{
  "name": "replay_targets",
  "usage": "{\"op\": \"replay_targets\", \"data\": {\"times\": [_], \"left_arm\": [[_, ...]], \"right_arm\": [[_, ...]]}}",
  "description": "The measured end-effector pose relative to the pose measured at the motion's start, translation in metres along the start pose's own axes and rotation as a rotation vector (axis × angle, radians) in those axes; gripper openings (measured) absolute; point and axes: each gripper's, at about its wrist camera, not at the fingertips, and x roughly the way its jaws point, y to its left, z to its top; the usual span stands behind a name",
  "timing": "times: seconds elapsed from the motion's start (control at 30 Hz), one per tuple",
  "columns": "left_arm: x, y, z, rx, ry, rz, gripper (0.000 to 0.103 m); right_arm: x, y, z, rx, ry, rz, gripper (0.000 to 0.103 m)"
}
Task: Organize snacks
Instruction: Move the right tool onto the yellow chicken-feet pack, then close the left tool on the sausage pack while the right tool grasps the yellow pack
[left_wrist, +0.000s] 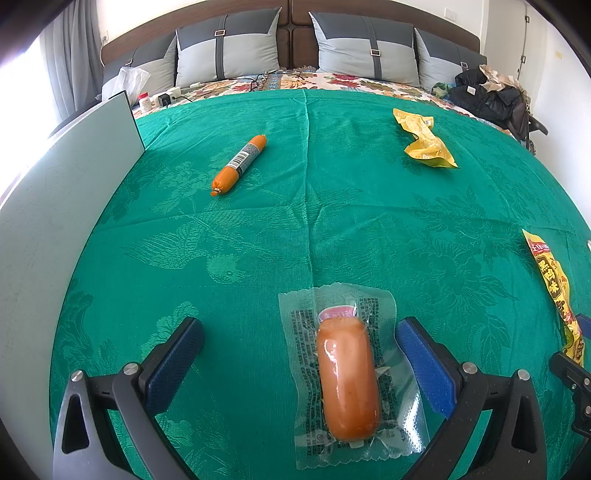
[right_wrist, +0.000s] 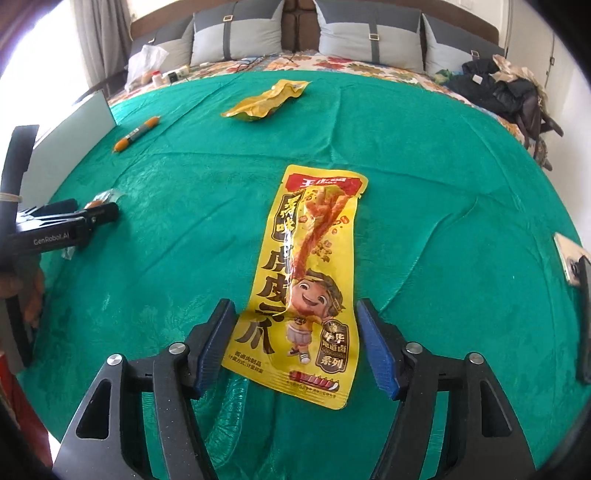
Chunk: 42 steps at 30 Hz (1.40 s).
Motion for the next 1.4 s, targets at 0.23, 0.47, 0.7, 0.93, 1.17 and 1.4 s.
{"op": "replay_targets", "data": {"times": [0.23, 0.47, 0.7, 0.93, 1.17, 1.4], "left_arm": [[-0.0001, 0.0000, 0.0000, 0.000, 0.000, 0.000, 0.103], [0.0000, -0.0001, -0.0001, 0.000, 0.000, 0.000, 0.103], [0.0001, -0.0002, -0.0001, 0.000, 0.000, 0.000, 0.103], [0.0001, -0.0002, -0.0002, 0.000, 0.000, 0.000, 0.103], [0.0002, -0.0002, -0.0002, 0.000, 0.000, 0.000, 0.103], [0.0002, -0.0002, -0.0002, 0.000, 0.000, 0.000, 0.103]], "right_arm": [[0.0058, -0.0020, 0.0014, 0.041, -0.038, -0.001, 0.094], [0.0082, -0.0007, 0.0012, 0.038, -0.036, 0.000, 0.096], [0.0081, -0.0005, 0.0016, 0.038, -0.036, -0.001, 0.097], [0.0080, -0.0004, 0.0021, 0.038, -0.035, -0.001, 0.097], [0.0080, -0.0006, 0.0021, 0.038, -0.035, -0.001, 0.097], [0.0082, -0.0012, 0.0021, 0.038, -0.035, -0.001, 0.097]]}}
